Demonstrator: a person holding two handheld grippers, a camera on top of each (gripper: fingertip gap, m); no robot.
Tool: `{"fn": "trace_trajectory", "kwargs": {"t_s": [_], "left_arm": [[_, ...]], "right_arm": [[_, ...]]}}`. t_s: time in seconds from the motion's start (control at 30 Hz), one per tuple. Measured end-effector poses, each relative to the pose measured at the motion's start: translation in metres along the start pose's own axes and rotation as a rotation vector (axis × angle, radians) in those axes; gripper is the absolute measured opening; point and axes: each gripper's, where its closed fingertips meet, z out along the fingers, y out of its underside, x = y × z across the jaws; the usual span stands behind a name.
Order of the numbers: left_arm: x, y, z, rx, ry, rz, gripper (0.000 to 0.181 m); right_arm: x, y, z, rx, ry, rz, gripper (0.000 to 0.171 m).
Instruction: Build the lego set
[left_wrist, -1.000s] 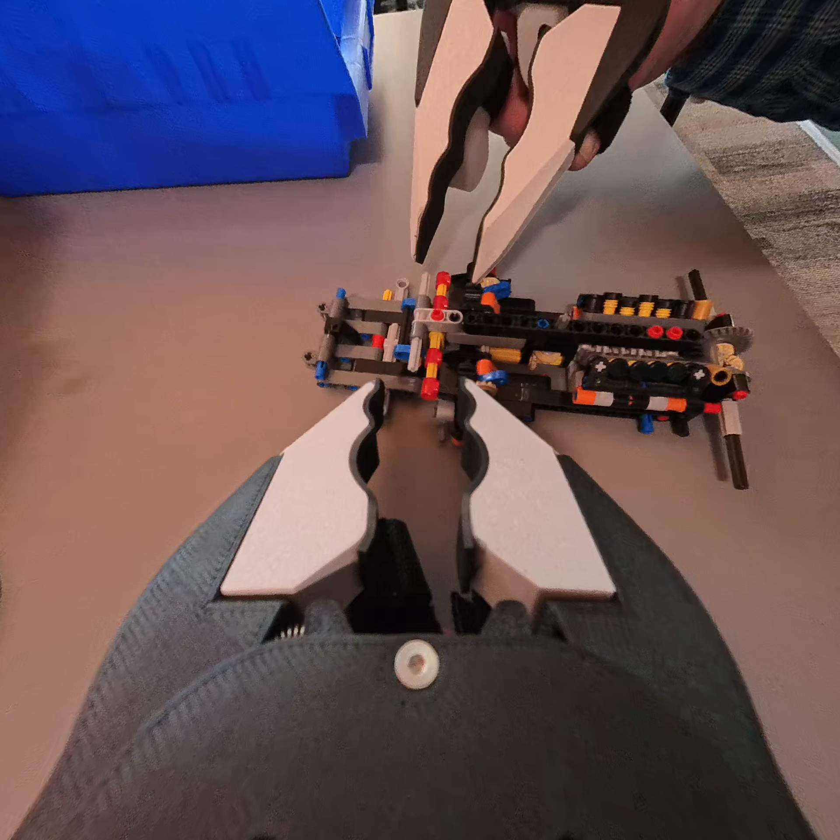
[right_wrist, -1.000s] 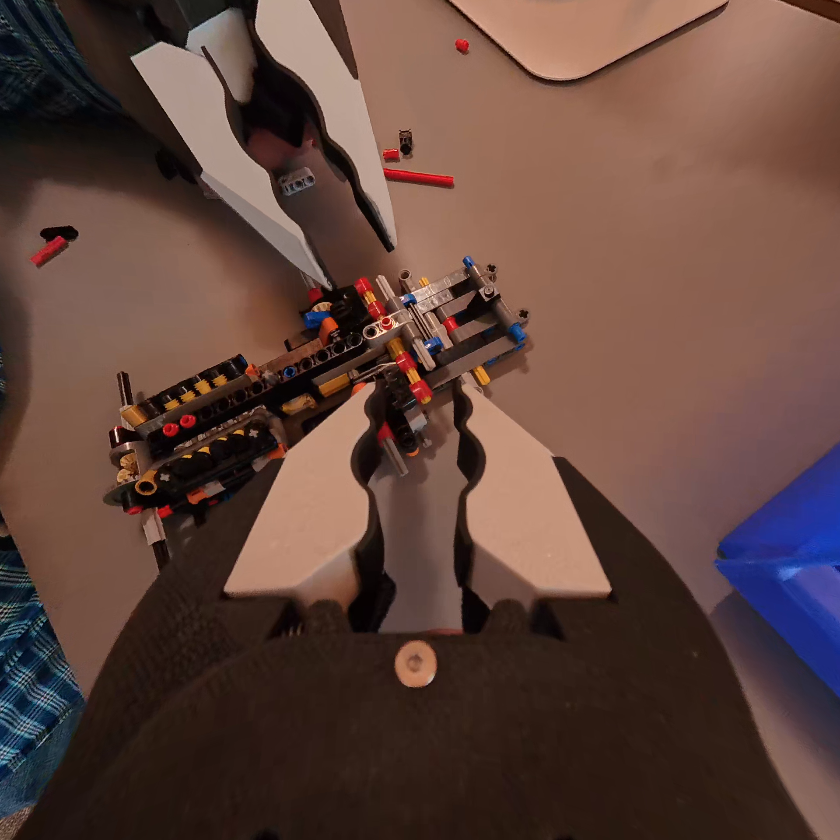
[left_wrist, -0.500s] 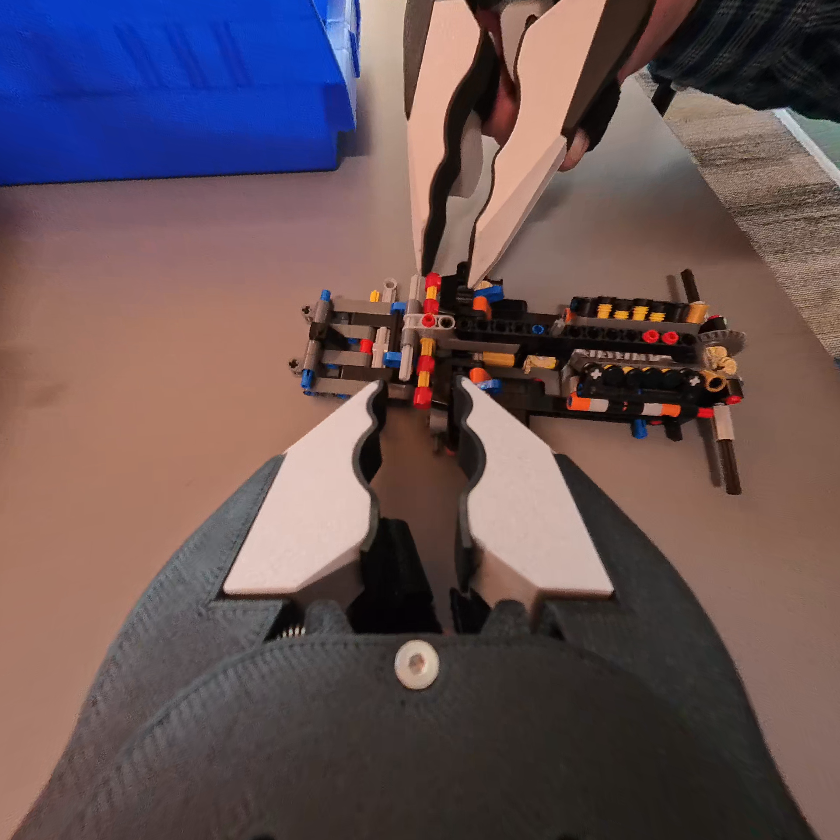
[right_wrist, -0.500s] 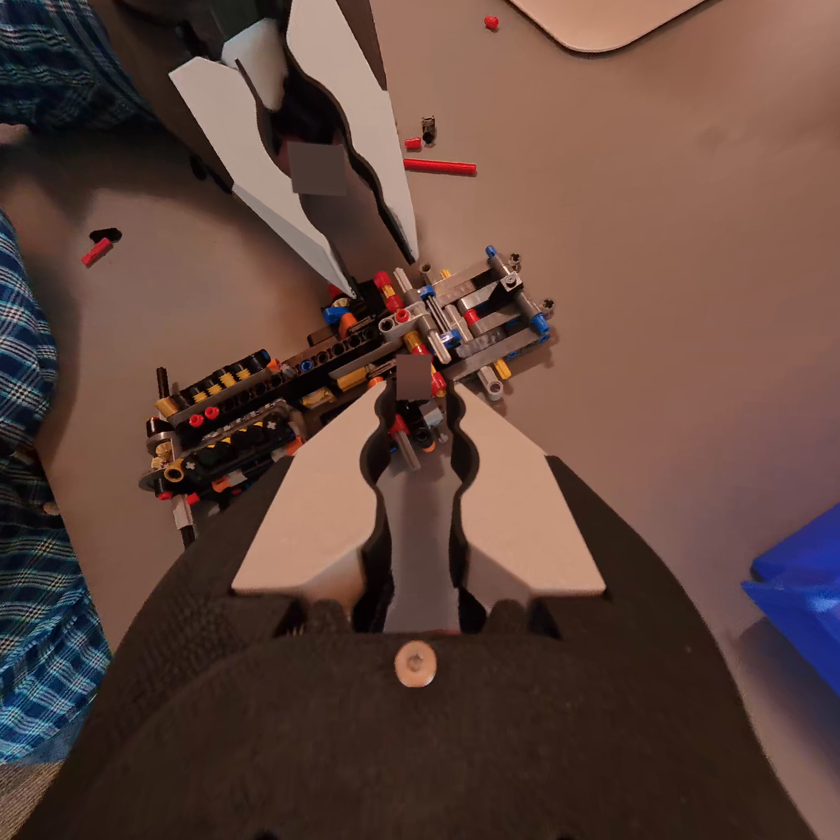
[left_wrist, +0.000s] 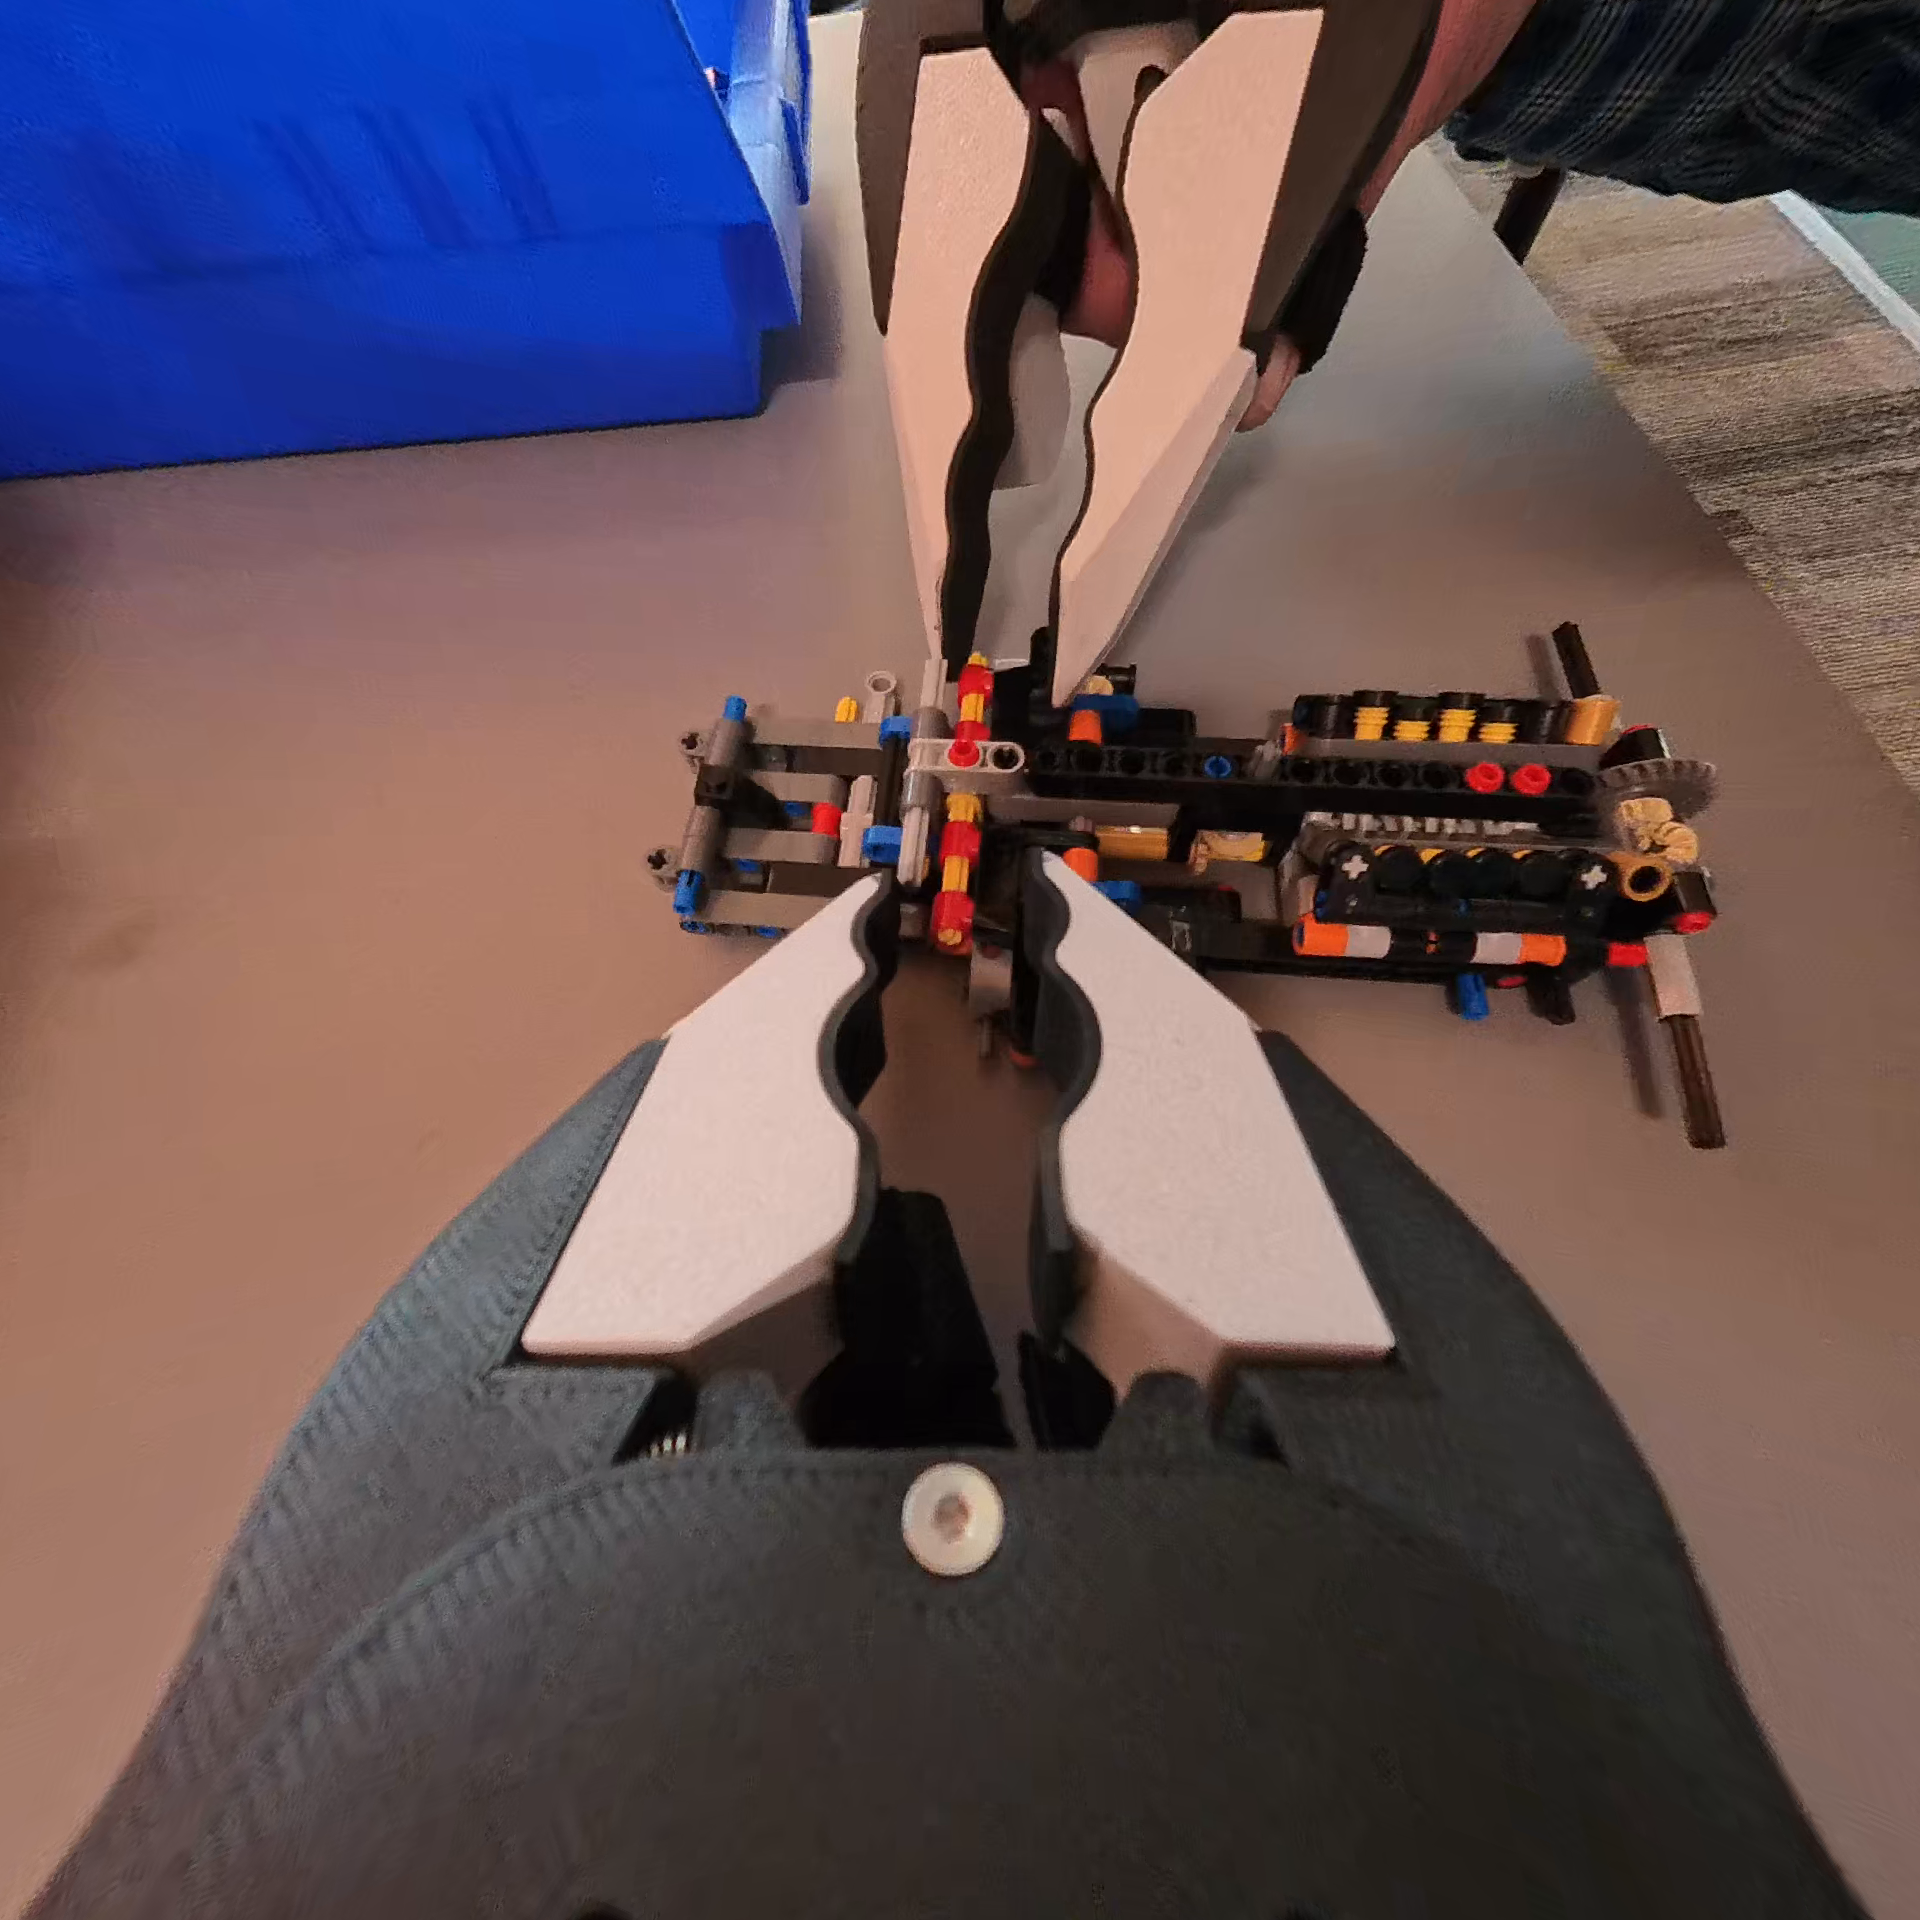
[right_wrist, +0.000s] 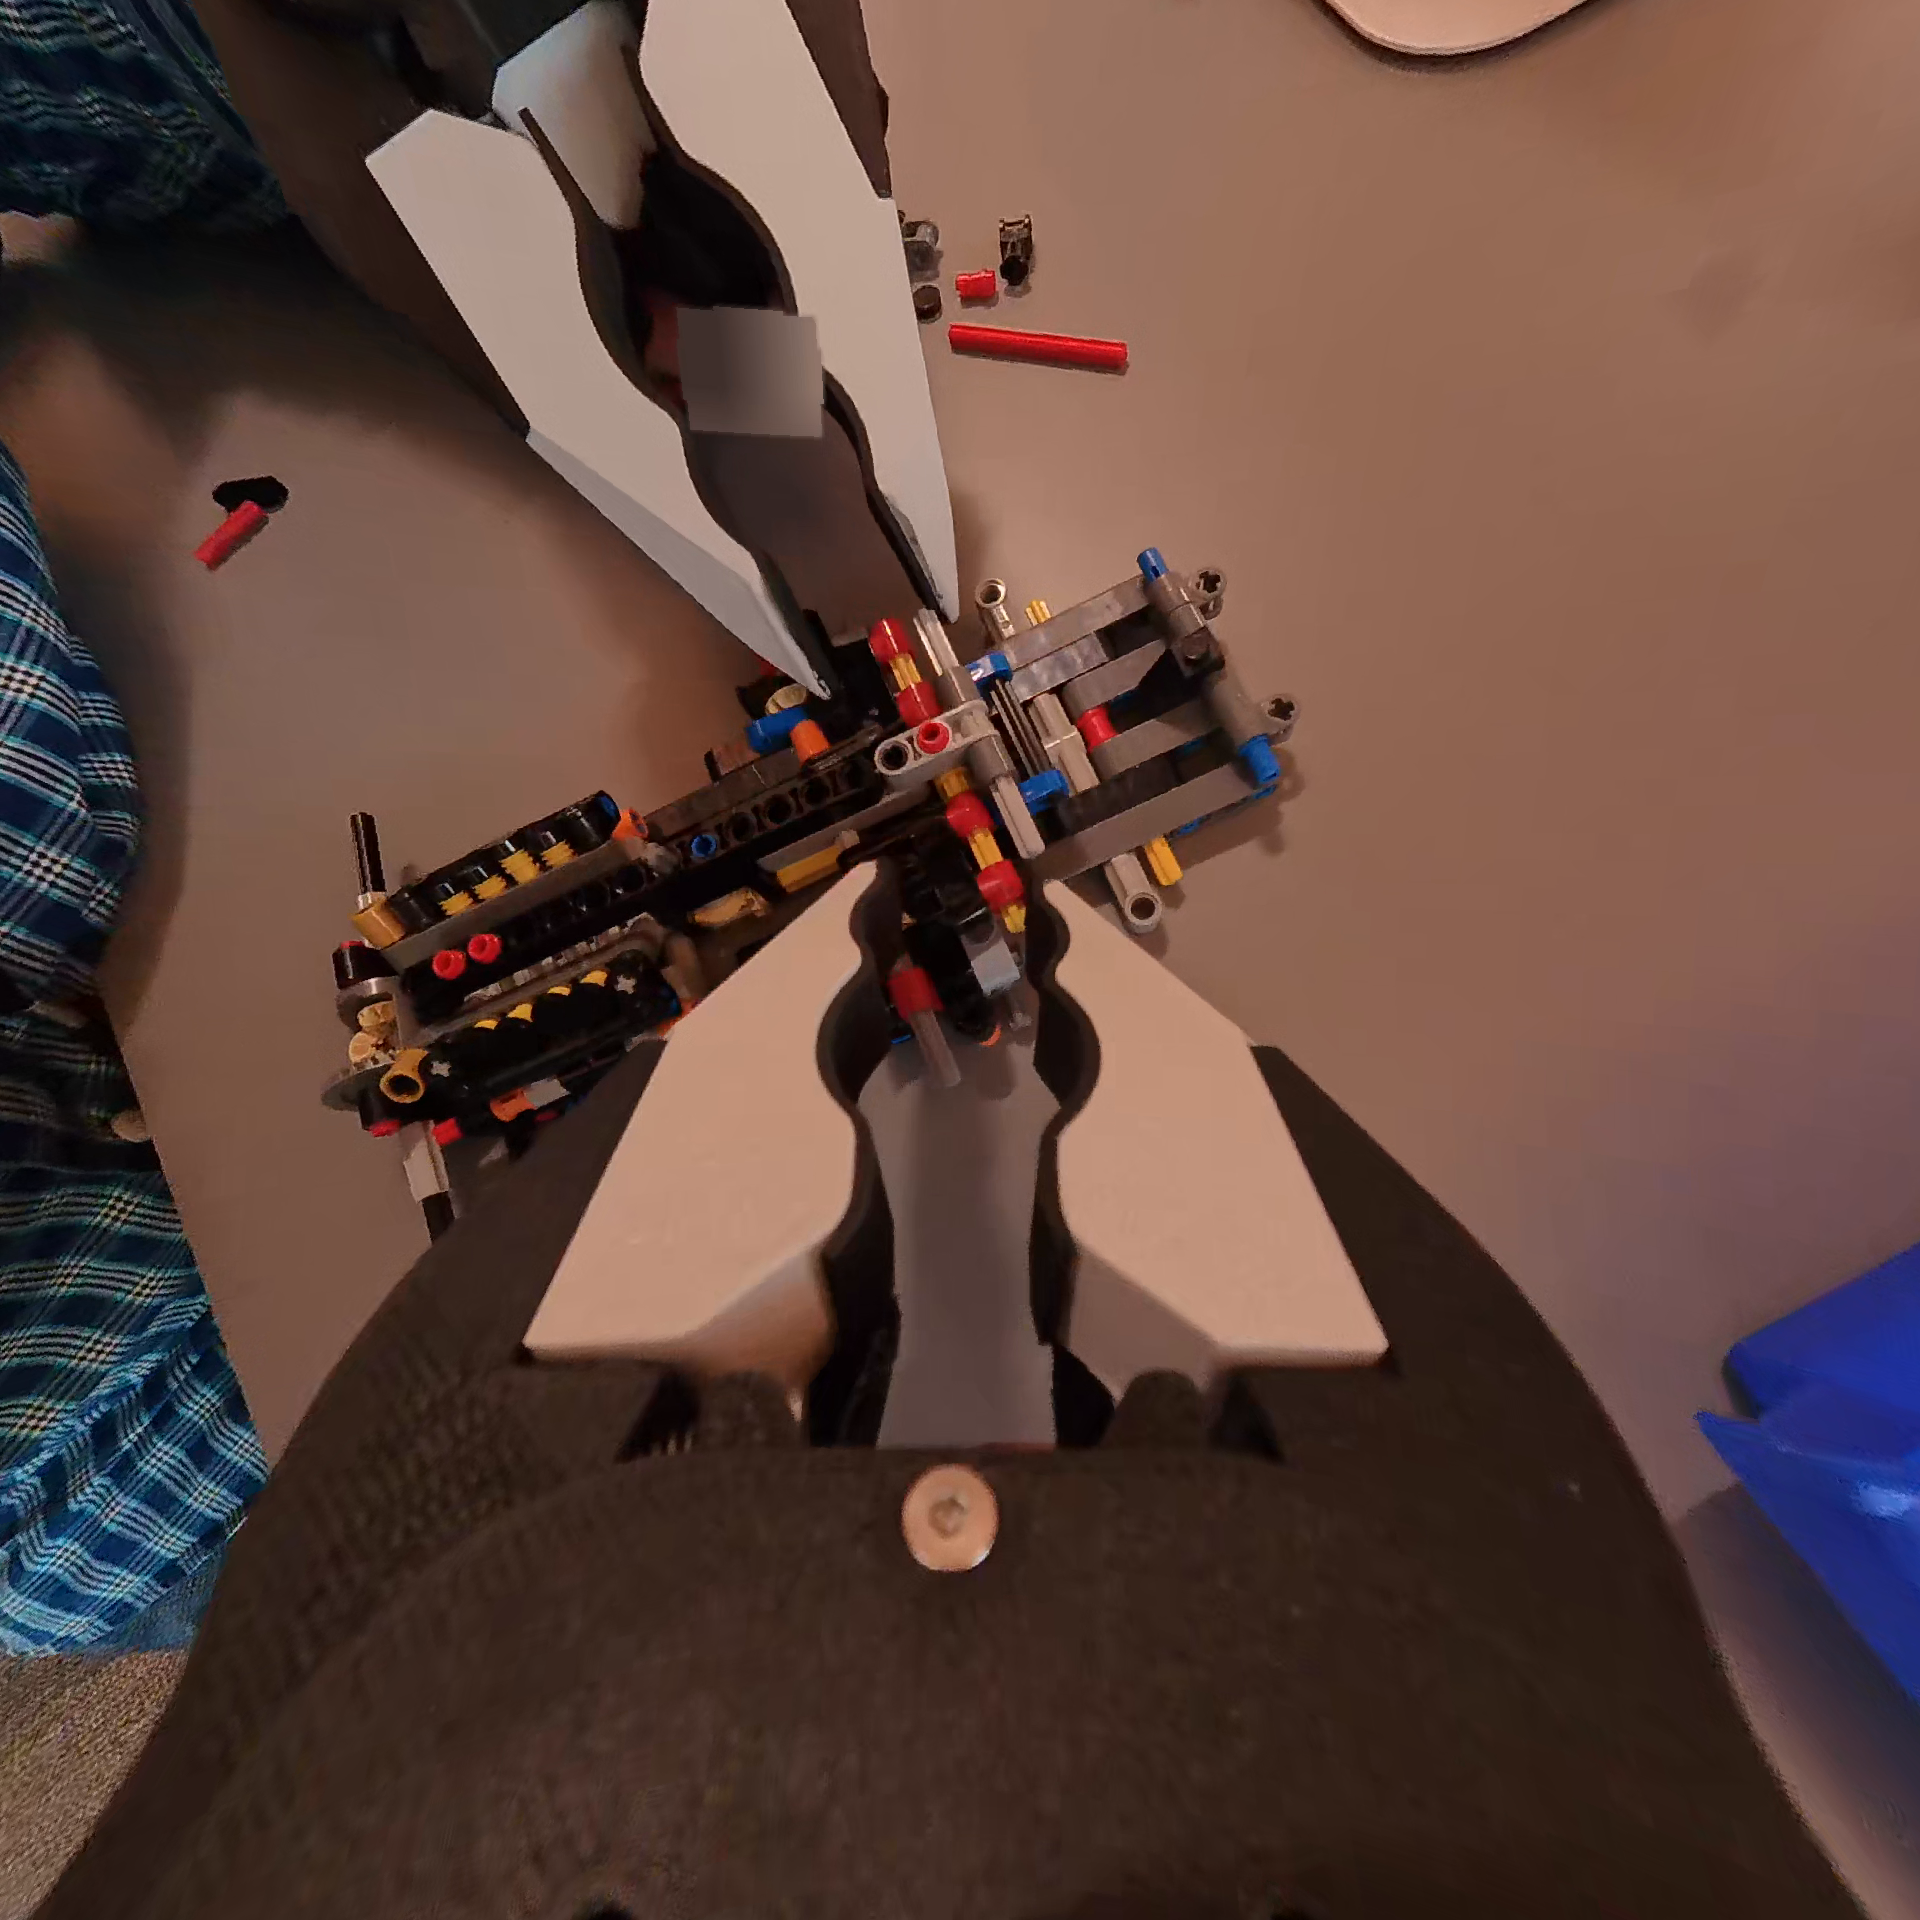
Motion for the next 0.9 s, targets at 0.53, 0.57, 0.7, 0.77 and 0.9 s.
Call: {"fn": "trace_trajectory", "kwargs": {"t_s": [0.53, 0.57, 0.7, 0.77, 0.9], "left_arm": [[-0.009, -0.003, 0.007, -0.043, -0.141, 0.077, 0.018], [-0.01, -0.003, 0.006, -0.034, -0.126, 0.044, 0.019], [-0.008, -0.002, 0.002, -0.035, -0.103, 0.032, 0.027], [-0.012, -0.001, -0.003, -0.045, -0.077, -0.017, 0.033], [-0.009, -0.002, -0.012, -0.041, -0.036, -0.074, 0.037]], "right_arm": [[-0.008, -0.004, 0.008, 0.002, 0.012, -0.001, 0.021], [-0.008, -0.004, 0.008, 0.005, 0.017, -0.007, 0.021], [-0.011, -0.005, 0.008, 0.033, 0.003, 0.028, 0.022], [-0.011, -0.006, 0.008, 0.038, 0.019, 0.026, 0.022], [-0.009, -0.007, 0.007, 0.047, 0.031, 0.046, 0.023]]}}
